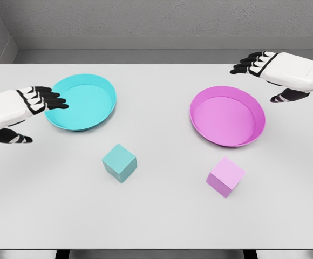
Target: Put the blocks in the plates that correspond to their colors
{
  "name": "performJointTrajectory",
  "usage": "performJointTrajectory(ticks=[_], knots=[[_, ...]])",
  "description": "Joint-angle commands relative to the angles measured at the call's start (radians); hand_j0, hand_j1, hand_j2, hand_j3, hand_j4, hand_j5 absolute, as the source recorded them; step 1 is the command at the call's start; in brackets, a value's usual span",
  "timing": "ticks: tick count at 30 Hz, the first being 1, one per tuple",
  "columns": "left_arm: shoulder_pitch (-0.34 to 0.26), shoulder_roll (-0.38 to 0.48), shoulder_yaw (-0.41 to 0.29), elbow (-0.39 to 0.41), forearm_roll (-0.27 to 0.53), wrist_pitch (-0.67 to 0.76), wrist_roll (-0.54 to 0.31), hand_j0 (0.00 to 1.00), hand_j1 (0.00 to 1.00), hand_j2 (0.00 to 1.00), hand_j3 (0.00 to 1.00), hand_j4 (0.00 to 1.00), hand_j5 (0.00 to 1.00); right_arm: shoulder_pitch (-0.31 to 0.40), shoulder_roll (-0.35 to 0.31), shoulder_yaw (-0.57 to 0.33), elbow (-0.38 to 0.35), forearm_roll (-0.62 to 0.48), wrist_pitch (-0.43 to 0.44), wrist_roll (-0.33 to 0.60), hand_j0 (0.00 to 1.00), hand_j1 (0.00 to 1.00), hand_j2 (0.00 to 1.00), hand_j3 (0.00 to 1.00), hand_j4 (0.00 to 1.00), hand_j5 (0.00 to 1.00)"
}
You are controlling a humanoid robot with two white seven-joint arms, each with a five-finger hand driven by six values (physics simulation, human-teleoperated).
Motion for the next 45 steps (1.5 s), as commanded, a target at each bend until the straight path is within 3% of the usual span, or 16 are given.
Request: performJointTrajectory(ticks=[1, 4, 9, 11, 13, 16, 19, 24, 26, 32, 45], knots=[[0.000, -0.002, -0.013, -0.004, 0.007, 0.000, 0.000, 1.00, 1.00, 1.00, 1.00, 1.00, 1.00, 0.000, -0.009, 0.000, -0.007, -0.003, 0.003, 0.002, 1.00, 1.00, 1.00, 1.00, 1.00, 1.00], [-0.003, -0.052, -0.032, -0.016, 0.007, 0.000, -0.004, 1.00, 1.00, 1.00, 1.00, 1.00, 1.00, 0.000, -0.008, -0.031, 0.004, -0.005, 0.003, 0.002, 1.00, 1.00, 1.00, 1.00, 1.00, 1.00], [-0.044, -0.270, -0.127, -0.024, 0.036, 0.000, -0.124, 1.00, 1.00, 1.00, 1.00, 1.00, 1.00, 0.058, -0.009, -0.071, 0.009, 0.001, 0.003, 0.049, 1.00, 1.00, 1.00, 1.00, 1.00, 1.00], [-0.046, -0.299, -0.142, -0.024, 0.087, 0.000, -0.187, 1.00, 1.00, 1.00, 1.00, 1.00, 1.00, 0.087, -0.012, -0.071, -0.005, 0.001, 0.003, 0.052, 1.00, 1.00, 1.00, 1.00, 1.00, 1.00], [-0.048, -0.310, -0.167, -0.024, 0.091, 0.000, -0.191, 1.00, 1.00, 1.00, 1.00, 1.00, 1.00, 0.090, -0.032, -0.066, -0.025, 0.001, 0.003, 0.052, 1.00, 1.00, 1.00, 1.00, 1.00, 1.00], [-0.054, -0.345, -0.184, -0.024, 0.091, 0.000, -0.193, 1.00, 1.00, 1.00, 1.00, 1.00, 1.00, 0.129, -0.078, -0.058, -0.139, 0.000, 0.003, 0.052, 1.00, 1.00, 1.00, 1.00, 1.00, 1.00], [-0.075, -0.351, -0.182, -0.024, 0.088, 0.043, -0.194, 1.00, 1.00, 1.00, 1.00, 1.00, 1.00, 0.103, -0.081, -0.052, -0.126, -0.003, 0.003, 0.052, 1.00, 1.00, 1.00, 1.00, 1.00, 1.00], [-0.094, -0.384, -0.184, -0.024, 0.088, 0.134, -0.267, 1.00, 1.00, 1.00, 1.00, 1.00, 1.00, -0.161, -0.147, 0.293, -0.070, -0.008, 0.003, 0.043, 1.00, 1.00, 1.00, 1.00, 1.00, 1.00], [-0.094, -0.393, -0.184, -0.022, 0.087, 0.180, -0.337, 1.00, 1.00, 1.00, 1.00, 1.00, 1.00, -0.164, -0.173, 0.307, -0.076, -0.009, 0.003, 0.038, 1.00, 1.00, 1.00, 1.00, 1.00, 1.00], [-0.095, -0.407, -0.182, -0.022, 0.087, 0.223, -0.365, 1.00, 1.00, 1.00, 1.00, 1.00, 1.00, -0.163, -0.203, 0.379, -0.206, -0.011, 0.003, 0.037, 1.00, 1.00, 1.00, 1.00, 1.00, 1.00], [-0.110, -0.450, -0.184, -0.022, 0.084, 0.246, -0.412, 0.98, 0.98, 0.98, 0.98, 0.98, 0.98, -0.164, -0.201, 0.528, -0.215, -0.065, 0.003, 0.032, 1.00, 1.00, 1.00, 1.00, 1.00, 1.00]])
